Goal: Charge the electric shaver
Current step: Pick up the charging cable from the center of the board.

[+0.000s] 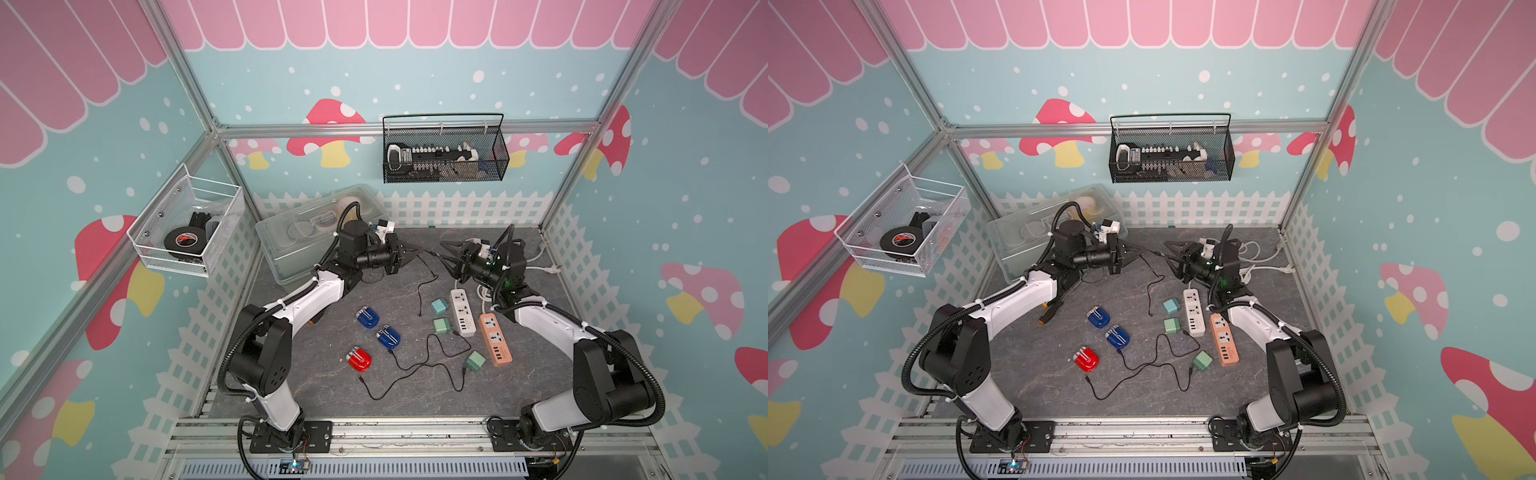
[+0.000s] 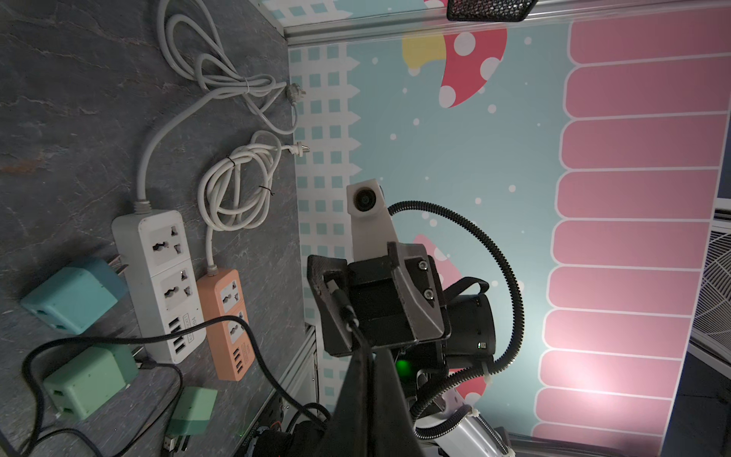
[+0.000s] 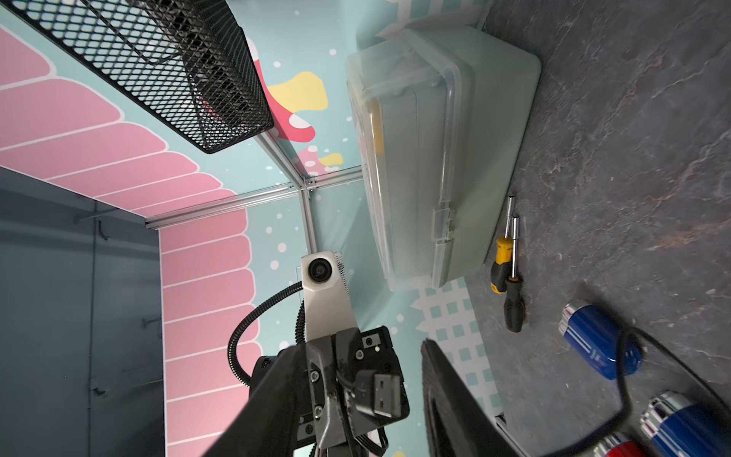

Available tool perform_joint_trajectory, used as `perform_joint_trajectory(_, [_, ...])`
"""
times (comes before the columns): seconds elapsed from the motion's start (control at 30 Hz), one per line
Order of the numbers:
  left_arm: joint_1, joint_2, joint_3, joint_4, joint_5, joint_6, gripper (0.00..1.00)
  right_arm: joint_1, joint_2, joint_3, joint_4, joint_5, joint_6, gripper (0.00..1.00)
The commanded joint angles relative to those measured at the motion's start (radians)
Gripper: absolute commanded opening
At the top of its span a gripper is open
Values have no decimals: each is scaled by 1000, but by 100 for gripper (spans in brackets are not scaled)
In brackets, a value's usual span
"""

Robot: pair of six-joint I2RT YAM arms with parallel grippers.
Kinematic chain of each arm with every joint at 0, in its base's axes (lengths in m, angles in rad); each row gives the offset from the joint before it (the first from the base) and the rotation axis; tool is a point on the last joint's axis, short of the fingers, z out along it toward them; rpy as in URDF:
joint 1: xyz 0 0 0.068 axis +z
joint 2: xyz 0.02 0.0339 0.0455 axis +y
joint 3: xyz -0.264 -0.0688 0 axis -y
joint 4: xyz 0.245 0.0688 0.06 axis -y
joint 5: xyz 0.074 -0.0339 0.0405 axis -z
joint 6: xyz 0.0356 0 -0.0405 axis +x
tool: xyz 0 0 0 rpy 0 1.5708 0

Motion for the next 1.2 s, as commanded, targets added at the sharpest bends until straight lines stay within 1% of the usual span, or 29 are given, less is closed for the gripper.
perform_joint_trajectory(0.0, [-7,20,-8,47,9,-19,0,8,9,-19,78,18,77,44])
perform_joint_trajectory(0.13, [-8,29,-11,54,8,-21,0,14,7,-10,63,17,80,40])
perform_joint_trajectory(0.2, [-8,31,-9,60,11,-24,0,16,5,-18,59,24,84,35])
perform_joint_trajectory(0.3, [-10,33,-9,59,11,-23,0,16,4,-23,64,27,88,30])
perform_joint_trajectory(0.4, [-10,29,-13,60,11,-24,0,16,-1,-23,61,40,84,17])
perform_joint_trajectory(0.53, [-10,26,-16,57,11,-21,0,16,-3,-23,56,49,76,2])
perform_joint_trajectory(0.6, [-10,23,-15,42,5,-18,0,16,-7,-22,51,55,70,0])
perform_joint_trajectory(0.63, [-8,17,-15,29,-2,-13,9,16,-10,-19,44,56,62,0])
perform_joint_trajectory(0.67, [-8,4,-21,-1,-21,1,23,16,-16,-15,30,61,51,0])
perform_joint_trajectory(0.7, [-7,-16,-20,-63,-52,28,35,16,-24,-15,16,73,39,0])
perform_joint_trajectory(0.77, [-4,-62,-9,-229,-133,98,44,14,-37,-10,-15,90,12,0])
perform_joint_trajectory(0.83, [2,-117,-4,-372,-231,125,52,14,-45,-7,-34,114,-5,0])
perform_joint_trajectory(0.9, [2,-168,-2,-443,-295,113,56,14,-48,6,-59,129,-26,0])
perform_joint_trajectory(0.93, [0,-184,4,-464,-310,98,56,14,-46,16,-74,132,-36,0])
perform_joint_trajectory(1.03, [-24,-177,56,-518,-301,32,54,16,-34,43,-98,133,-56,0])
perform_joint_trajectory(1.1, [-51,-153,95,-547,-289,-25,52,16,-26,57,-113,132,-63,0])
perform_joint_trajectory(1.17, [-84,-132,120,-558,-301,-88,51,17,-20,63,-106,133,-58,0])
